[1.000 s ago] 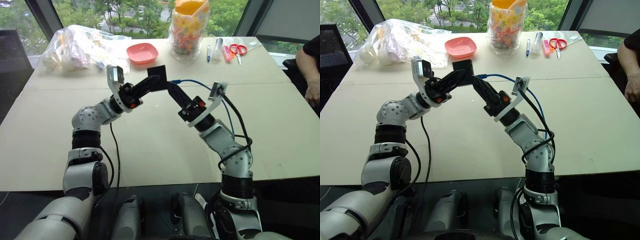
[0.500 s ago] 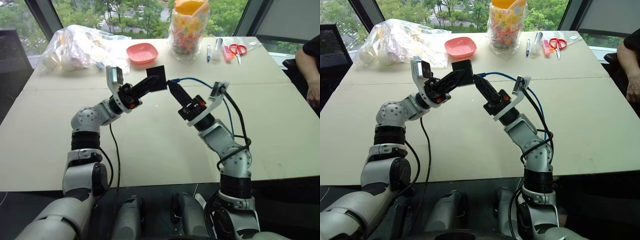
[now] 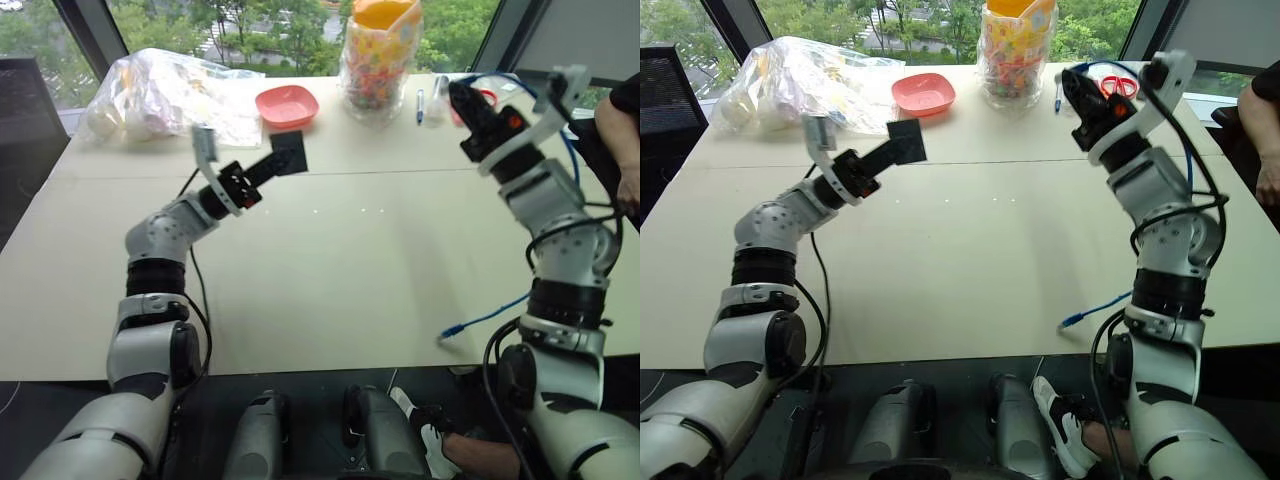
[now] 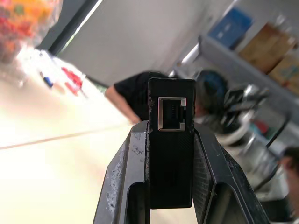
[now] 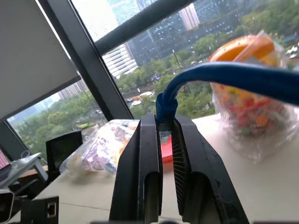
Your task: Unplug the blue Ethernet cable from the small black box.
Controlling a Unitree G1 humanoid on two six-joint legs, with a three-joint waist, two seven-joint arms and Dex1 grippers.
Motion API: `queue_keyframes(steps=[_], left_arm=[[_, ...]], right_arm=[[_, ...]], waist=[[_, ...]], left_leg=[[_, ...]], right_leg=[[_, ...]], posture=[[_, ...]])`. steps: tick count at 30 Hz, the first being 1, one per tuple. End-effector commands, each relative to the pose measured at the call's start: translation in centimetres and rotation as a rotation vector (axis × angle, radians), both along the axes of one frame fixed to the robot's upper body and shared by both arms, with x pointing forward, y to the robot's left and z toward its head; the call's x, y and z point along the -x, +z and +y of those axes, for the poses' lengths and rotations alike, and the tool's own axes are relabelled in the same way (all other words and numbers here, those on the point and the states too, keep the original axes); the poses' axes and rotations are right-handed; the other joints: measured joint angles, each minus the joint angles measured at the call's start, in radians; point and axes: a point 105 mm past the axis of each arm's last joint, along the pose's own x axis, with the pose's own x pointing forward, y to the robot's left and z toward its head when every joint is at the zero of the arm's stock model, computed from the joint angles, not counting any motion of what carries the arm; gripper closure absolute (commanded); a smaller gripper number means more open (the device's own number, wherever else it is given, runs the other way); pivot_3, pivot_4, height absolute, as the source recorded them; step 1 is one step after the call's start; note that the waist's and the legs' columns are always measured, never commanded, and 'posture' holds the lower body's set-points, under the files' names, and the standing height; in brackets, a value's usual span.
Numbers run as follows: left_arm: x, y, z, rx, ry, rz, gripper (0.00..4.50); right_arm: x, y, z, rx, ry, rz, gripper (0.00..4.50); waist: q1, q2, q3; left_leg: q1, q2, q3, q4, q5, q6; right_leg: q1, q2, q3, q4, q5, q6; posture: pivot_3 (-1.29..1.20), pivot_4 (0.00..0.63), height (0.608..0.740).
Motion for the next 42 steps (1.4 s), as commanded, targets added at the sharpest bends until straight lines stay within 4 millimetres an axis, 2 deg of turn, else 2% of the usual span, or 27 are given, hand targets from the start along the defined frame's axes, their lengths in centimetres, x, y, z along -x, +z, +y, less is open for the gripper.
queue_keyframes(steps=[1,4,7,10,12,16,18,20,25,26,29,31,33,36,42], left_arm=[[0.3,1.6,-0.1,-0.031,0.055,-0.12,3.98],[0.5,1.3,-0.8,-0.076,0.089,-0.167,3.98],[0.7,0.8,-1.3,-0.16,0.124,-0.231,3.98],[0.4,0.8,-0.6,-0.157,0.171,-0.228,3.98],[0.2,0.5,-0.2,-0.171,0.182,-0.223,3.98],[0.3,0.2,-0.1,-0.188,0.178,-0.218,3.98],[-0.1,-0.1,0.3,-0.157,0.19,-0.18,3.98],[-0.4,-0.6,0.5,-0.158,0.208,-0.16,3.98],[-0.7,-0.9,-0.1,-0.188,0.202,-0.172,3.98],[-0.8,-1.1,-0.3,-0.203,0.202,-0.182,3.98],[-1.3,-1.9,-1.5,-0.281,0.215,-0.233,3.98],[-1.5,-2.3,-2.1,-0.302,0.218,-0.251,3.98],[-1.9,-3.0,-3.8,-0.316,0.228,-0.272,3.98],[-2.3,-4.3,-6.0,-0.392,0.252,-0.321,3.98],[-3.3,-6.7,-7.5,-0.461,0.327,-0.299,3.98]], right_arm=[[-0.6,1.9,-1.4,0.073,-0.058,-0.05,4.47],[-1.9,0.0,-1.9,0.119,-0.082,0.033,4.47],[-3.2,-3.9,-2.0,0.175,-0.102,0.177,4.47],[-4.5,-9.9,-3.0,0.28,-0.225,0.393,4.47],[-4.5,-12.8,-3.0,0.339,-0.245,0.48,4.47],[-3.9,-15.5,-2.2,0.386,-0.193,0.555,4.47],[-3.5,-16.0,-2.1,0.394,-0.188,0.571,3.64],[-3.1,-15.5,-2.0,0.388,-0.183,0.572,2.89],[-1.4,-15.8,-1.4,0.416,-0.148,0.626,0.26],[-0.6,-16.0,-1.0,0.428,-0.12,0.639,0.12],[2.3,-16.7,1.2,0.447,0.008,0.662,0.12],[3.4,-16.8,1.8,0.456,0.04,0.663,0.12],[4.6,-16.2,2.9,0.396,0.085,0.607,0.12],[5.4,-14.6,3.6,0.296,0.114,0.513,0.12],[6.3,-13.3,4.2,0.256,0.148,0.423,0.12]], waist=[[-0.003,0.0,0.0],[-0.003,0.0,0.0],[-0.002,0.0,0.0],[-0.001,0.0,0.0],[-0.001,0.0,0.0],[-0.001,0.0,0.0],[-0.001,0.0,0.0],[-0.001,0.0,0.0],[-0.001,0.0,0.0],[0.0,0.0,0.0],[0.006,0.0,0.0],[0.007,0.0,0.0],[0.014,0.0,0.0],[0.022,0.0,0.0],[0.021,0.0,0.0]], left_leg=[[0.0,0.0,0.0,0.0,0.0,0.0],[0.0,0.0,0.001,-0.001,0.0,0.001],[0.001,0.0,0.002,-0.001,0.0,0.001],[0.0,0.0,0.002,0.0,0.0,0.001],[0.001,0.0,0.002,0.0,0.0,0.001],[-0.001,0.0,0.002,0.0,0.0,0.001],[-0.001,0.0,0.002,0.0,0.0,0.001],[0.0,0.0,0.002,0.001,0.0,0.001],[0.0,0.001,0.001,0.001,0.0,0.001],[0.0,0.001,0.001,0.001,0.0,0.001],[0.0,0.001,0.0,0.0,0.0,0.001],[0.0,0.001,0.0,0.0,0.0,0.001],[0.0,0.0,0.0,0.001,0.0,0.001],[0.0,0.001,0.0,0.001,0.0,0.001],[0.0,0.001,0.0,0.001,-0.001,0.001]], right_leg=[[-0.001,0.0,0.0,0.0,0.0,0.0],[-0.001,0.0,0.001,0.0,0.0,0.0],[0.0,0.0,0.0,0.0,0.0,0.0],[0.0,0.0,0.001,0.001,0.0,0.0],[0.0,0.0,0.001,0.001,0.0,0.0],[-0.001,0.0,0.001,0.001,0.0,0.0],[-0.001,0.0,0.001,0.001,0.0,0.0],[0.0,0.0,0.001,0.001,0.0,0.001],[0.0,0.0,0.0,0.001,0.0,0.001],[0.0,0.0,0.0,0.001,0.0,0.001],[0.0,0.0,0.0,0.001,0.0,0.001],[0.0,0.0,0.0,0.001,0.0,0.001],[0.0,-0.001,0.0,0.0,0.0,0.001],[0.0,0.0,0.0,0.0,0.0,0.001],[0.0,0.0,-0.001,0.0,0.0,0.001]], posture=[[0.0,0.15,0.74],[0.0,0.15,0.74],[0.0,0.15,0.74],[0.0,0.15,0.74],[0.0,0.15,0.74],[0.0,0.15,0.74],[0.0,0.15,0.74],[0.0,0.15,0.74],[0.0,0.15,0.74],[0.0,0.15,0.74],[0.0,0.15,0.74],[0.0,0.15,0.74],[0.0,0.15,0.74],[0.0,0.15,0.74],[0.0,0.15,0.74]])
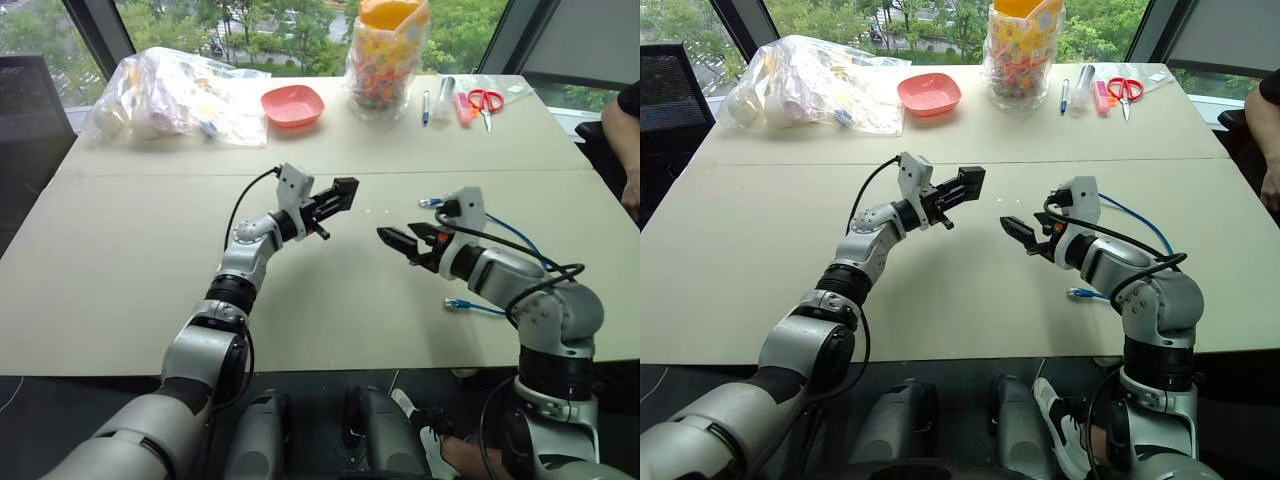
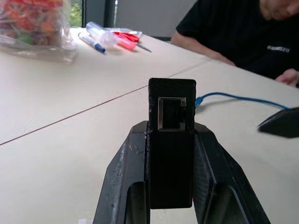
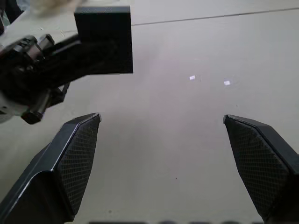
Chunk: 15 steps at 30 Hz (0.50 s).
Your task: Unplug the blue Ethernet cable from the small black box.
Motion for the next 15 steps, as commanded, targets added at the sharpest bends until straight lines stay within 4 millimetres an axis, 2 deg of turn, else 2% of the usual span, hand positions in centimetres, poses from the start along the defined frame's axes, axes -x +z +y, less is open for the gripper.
queue_keyframes(steps=[1,2,4,8,9,12,15], left_arm=[[-0.5,0.6,-0.3,-0.008,0.03,-0.038,3.48],[-0.5,0.4,-0.4,-0.012,0.029,-0.032,2.97],[-0.5,0.2,-0.3,-0.017,0.021,-0.029,2.33],[-0.3,0.0,0.2,-0.035,-0.007,-0.028,0.43],[-0.3,-0.1,0.5,-0.047,-0.014,-0.032,0.1],[0.2,0.8,3.1,-0.048,-0.062,-0.041,0.1],[1.7,2.0,5.8,-0.026,-0.108,-0.024,0.1]], right_arm=[[0.6,1.7,0.3,-0.025,0.02,-0.088,0.04],[0.7,1.7,0.3,-0.028,0.018,-0.094,0.0],[0.8,1.8,0.1,-0.03,0.008,-0.102,0.0],[1.0,1.7,-0.2,-0.029,-0.001,-0.111,0.0],[1.1,1.7,-0.3,-0.028,-0.002,-0.114,0.0],[1.9,1.6,-0.7,-0.02,0.016,-0.132,0.0],[2.9,1.4,-1.1,-0.004,0.052,-0.152,0.0]], waist=[[0.0,0.0,0.0],[0.0,0.0,0.0],[0.0,0.0,0.0],[0.0,0.0,0.0],[0.0,0.0,0.0],[-0.003,0.0,0.0],[-0.012,0.0,0.0]], left_leg=[[0.0,0.0,0.0,0.0,0.0,0.0],[0.0,0.0,0.0,0.0,0.0,0.0],[0.0,0.0,0.0,0.0,0.0,0.0],[0.0,0.001,0.0,0.0,0.0,0.0],[0.0,0.001,0.0,0.0,0.0,0.0],[0.0,0.001,0.0,0.0,0.0,0.0],[0.0,0.003,0.0,-0.001,0.0,0.0]], right_leg=[[0.0,0.0,0.0,0.0,0.0,0.0],[0.0,0.0,0.0,0.0,0.0,0.0],[0.0,0.0,0.0,0.0,0.0,0.0],[0.0,0.0,0.0,0.0,0.0,0.0],[0.0,0.0,0.0,0.0,0.0,0.0],[0.0,0.0,0.0,0.0,0.0,0.0],[-0.001,0.001,0.0,0.0,0.0,0.0]], posture=[[0.0,0.15,0.74],[0.0,0.15,0.74],[0.0,0.15,0.74],[0.0,0.15,0.74],[0.0,0.15,0.74],[0.0,0.15,0.74],[0.0,0.15,0.74]])
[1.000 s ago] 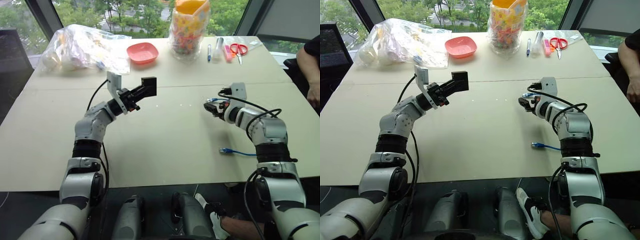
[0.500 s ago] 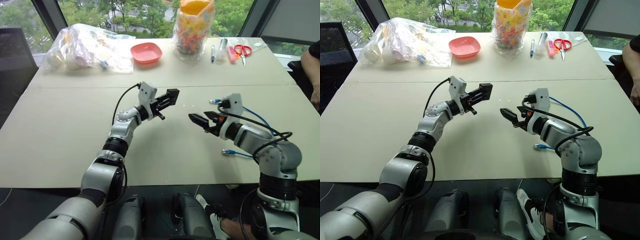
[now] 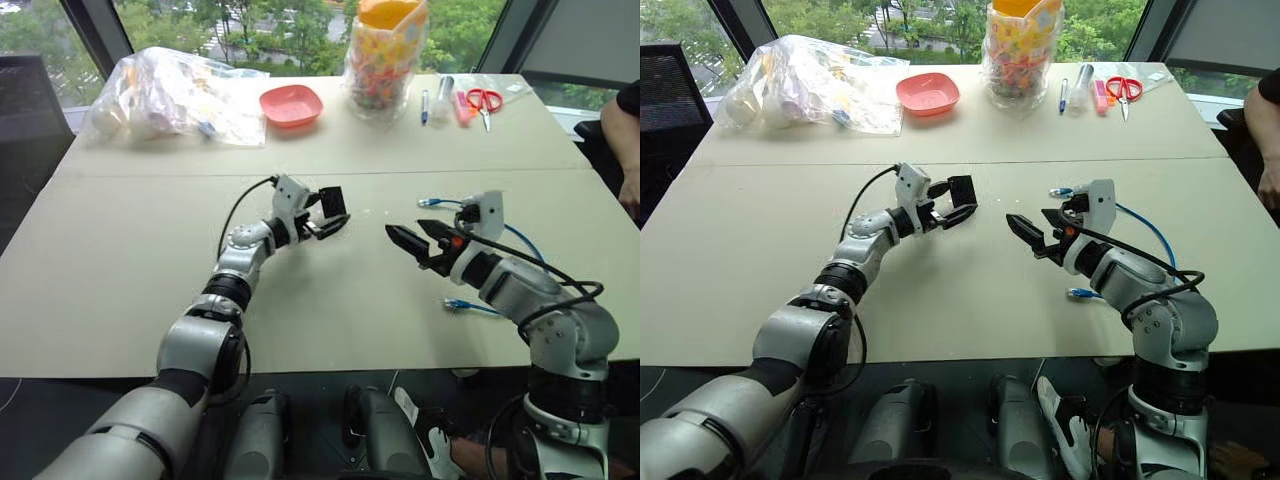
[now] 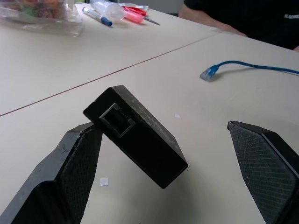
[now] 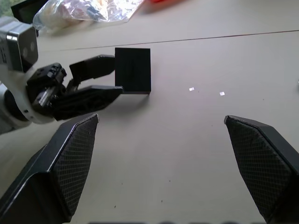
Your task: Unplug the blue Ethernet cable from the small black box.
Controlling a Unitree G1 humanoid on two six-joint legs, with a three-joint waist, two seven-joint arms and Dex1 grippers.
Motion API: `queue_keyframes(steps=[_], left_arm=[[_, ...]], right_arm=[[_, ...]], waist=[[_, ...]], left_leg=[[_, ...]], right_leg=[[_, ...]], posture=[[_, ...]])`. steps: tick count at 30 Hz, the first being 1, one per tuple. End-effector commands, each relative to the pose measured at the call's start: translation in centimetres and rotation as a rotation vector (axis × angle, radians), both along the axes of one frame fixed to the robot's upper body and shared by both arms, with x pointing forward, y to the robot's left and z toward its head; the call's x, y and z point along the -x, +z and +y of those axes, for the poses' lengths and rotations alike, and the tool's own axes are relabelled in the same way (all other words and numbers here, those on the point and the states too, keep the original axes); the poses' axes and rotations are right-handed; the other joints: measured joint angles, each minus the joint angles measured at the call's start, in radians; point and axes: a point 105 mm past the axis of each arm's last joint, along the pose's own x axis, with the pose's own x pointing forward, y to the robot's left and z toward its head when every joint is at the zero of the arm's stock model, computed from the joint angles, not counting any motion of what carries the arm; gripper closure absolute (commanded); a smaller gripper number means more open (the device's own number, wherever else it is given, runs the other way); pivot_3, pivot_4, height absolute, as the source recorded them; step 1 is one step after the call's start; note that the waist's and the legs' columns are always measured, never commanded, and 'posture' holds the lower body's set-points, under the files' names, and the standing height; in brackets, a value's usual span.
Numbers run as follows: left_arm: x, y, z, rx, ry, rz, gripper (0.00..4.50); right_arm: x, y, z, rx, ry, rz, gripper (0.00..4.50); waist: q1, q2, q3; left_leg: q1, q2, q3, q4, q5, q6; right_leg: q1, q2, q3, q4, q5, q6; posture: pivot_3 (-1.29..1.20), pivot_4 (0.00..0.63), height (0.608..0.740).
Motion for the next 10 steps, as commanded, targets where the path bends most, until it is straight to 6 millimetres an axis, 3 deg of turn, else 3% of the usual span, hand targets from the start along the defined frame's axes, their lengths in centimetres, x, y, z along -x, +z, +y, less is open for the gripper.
queue_keyframes(steps=[1,10], left_arm=[[1.9,2.7,2.7,0.043,-0.054,-0.016,0.1],[7.5,3.4,7.3,-0.001,0.028,0.075,0.1]], right_arm=[[1.3,1.4,-0.5,0.029,0.043,-0.102,0.0],[3.1,0.5,-1.0,0.076,0.129,-0.124,0.0]], waist=[[-0.005,0.0,0.0],[-0.01,0.0,0.0]], left_leg=[[0.0,0.001,0.0,-0.001,0.0,0.0],[0.002,0.001,-0.001,0.002,0.0,-0.001]], right_leg=[[0.0,0.0,0.0,0.0,0.0,0.0],[0.003,-0.001,0.0,-0.001,-0.002,-0.004]], posture=[[0.0,0.15,0.74],[0.0,0.15,0.74]])
